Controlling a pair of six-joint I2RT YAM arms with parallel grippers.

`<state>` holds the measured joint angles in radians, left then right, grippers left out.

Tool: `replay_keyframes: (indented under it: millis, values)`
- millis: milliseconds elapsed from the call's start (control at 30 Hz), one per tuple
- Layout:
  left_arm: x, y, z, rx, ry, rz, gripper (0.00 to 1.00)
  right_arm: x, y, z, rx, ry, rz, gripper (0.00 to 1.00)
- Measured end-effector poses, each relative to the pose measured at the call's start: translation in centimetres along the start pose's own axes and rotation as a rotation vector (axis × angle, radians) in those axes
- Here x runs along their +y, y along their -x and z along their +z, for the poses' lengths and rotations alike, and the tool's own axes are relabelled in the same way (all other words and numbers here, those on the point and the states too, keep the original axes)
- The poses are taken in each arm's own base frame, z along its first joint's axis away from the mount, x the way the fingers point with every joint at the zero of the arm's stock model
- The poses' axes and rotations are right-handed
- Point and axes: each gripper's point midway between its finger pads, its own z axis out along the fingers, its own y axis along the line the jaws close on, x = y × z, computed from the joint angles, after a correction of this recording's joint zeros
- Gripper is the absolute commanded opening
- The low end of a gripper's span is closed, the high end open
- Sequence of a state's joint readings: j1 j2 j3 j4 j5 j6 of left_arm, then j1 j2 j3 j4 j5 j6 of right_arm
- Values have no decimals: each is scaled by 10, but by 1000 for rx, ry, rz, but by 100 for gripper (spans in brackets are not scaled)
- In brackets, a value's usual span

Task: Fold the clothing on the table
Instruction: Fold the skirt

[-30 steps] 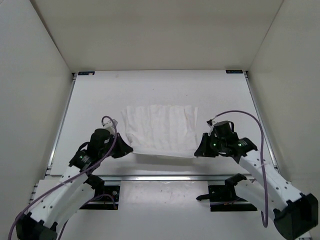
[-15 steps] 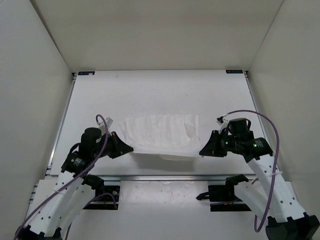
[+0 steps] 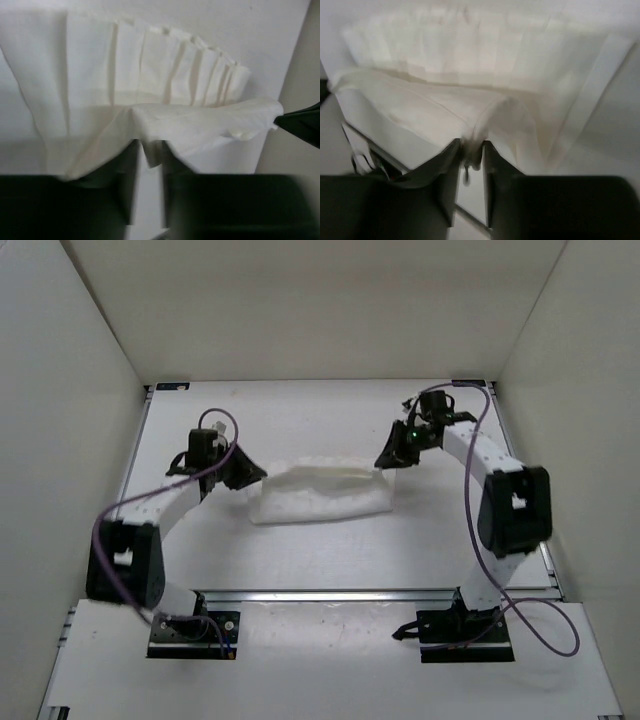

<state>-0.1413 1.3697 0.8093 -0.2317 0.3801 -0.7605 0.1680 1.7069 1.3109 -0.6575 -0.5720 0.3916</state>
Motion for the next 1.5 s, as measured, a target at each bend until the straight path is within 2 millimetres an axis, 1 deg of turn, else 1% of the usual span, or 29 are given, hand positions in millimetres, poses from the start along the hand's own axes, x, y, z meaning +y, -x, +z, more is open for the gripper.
replay_keyframes:
  millis: [33,67,133,167,200,233,300,367,433,500,567,633,700,767,833,933,1000,1100,1167,1200,1233,1267,1300,1333,1367,1400,1433,1467,1500]
  values:
    - [2,12,15,-5,10,-7,62,-6,18,14,-7,-6,6,37]
    - [4,24,29,-9,17,-19,63,-14,35,27,-21,-14,7,41]
    - [6,52,56,-33,3,-41,66,-30,64,48,-40,-34,9,47]
    - [7,63,66,-43,-11,-53,67,-36,73,55,-51,-49,6,51]
    - [8,70,71,-52,-26,-64,67,-40,78,58,-62,-65,1,52]
    - [10,74,73,-57,-36,-72,69,-45,81,58,-72,-84,-1,53]
    - [13,77,69,-68,-45,-86,70,-46,82,49,-105,-105,-12,53]
    - [10,76,59,-81,-53,-77,70,-45,74,33,-142,-106,-14,54]
    - [4,66,44,-87,-64,-47,71,-43,52,16,-162,-97,-5,54]
    - [-1,52,27,-94,-69,-12,72,-46,26,1,-181,-97,17,57]
    - [-3,36,12,-102,-69,20,72,-52,2,-5,-192,-97,43,61]
    - [-1,22,1,-100,-64,43,73,-60,-20,-4,-188,-94,74,64]
    - [6,7,-3,-93,-44,61,73,-68,-43,3,-165,-84,116,65]
    - [19,-9,-3,-78,-7,68,74,-75,-60,11,-144,-79,156,65]
    - [36,-26,-1,-58,35,64,74,-79,-71,18,-138,-63,189,65]
    - [58,-47,1,-29,91,54,74,-80,-77,25,-153,-27,238,65]
    - [68,-54,2,-22,121,51,74,-78,-75,28,-172,1,255,64]
    - [74,-57,5,-31,145,56,74,-75,-64,34,-207,39,277,63]
    - [74,-58,8,-37,153,66,74,-74,-56,37,-230,54,288,62]
    - [74,-58,10,-40,156,71,74,-74,-53,38,-241,62,294,58]
    - [75,-59,12,-40,163,75,74,-74,-49,40,-250,68,298,56]
    - [76,-61,14,-36,169,77,74,-75,-47,42,-259,71,308,49]
    - [78,-62,16,-32,177,77,74,-76,-46,43,-265,73,314,39]
    - [78,-62,19,-32,178,74,72,-78,-45,45,-275,69,326,35]
    - [77,-61,21,-41,174,80,66,-80,-44,45,-282,68,333,21]
    - [76,-61,23,-44,170,79,49,-82,-45,46,-289,66,340,4]
    - [77,-61,25,-44,174,80,41,-84,-46,46,-293,67,361,0]
    - [78,-63,28,-38,178,77,22,-86,-47,45,-294,65,368,0]
    - [80,-67,31,-25,184,77,11,-88,-46,45,-298,62,378,0]
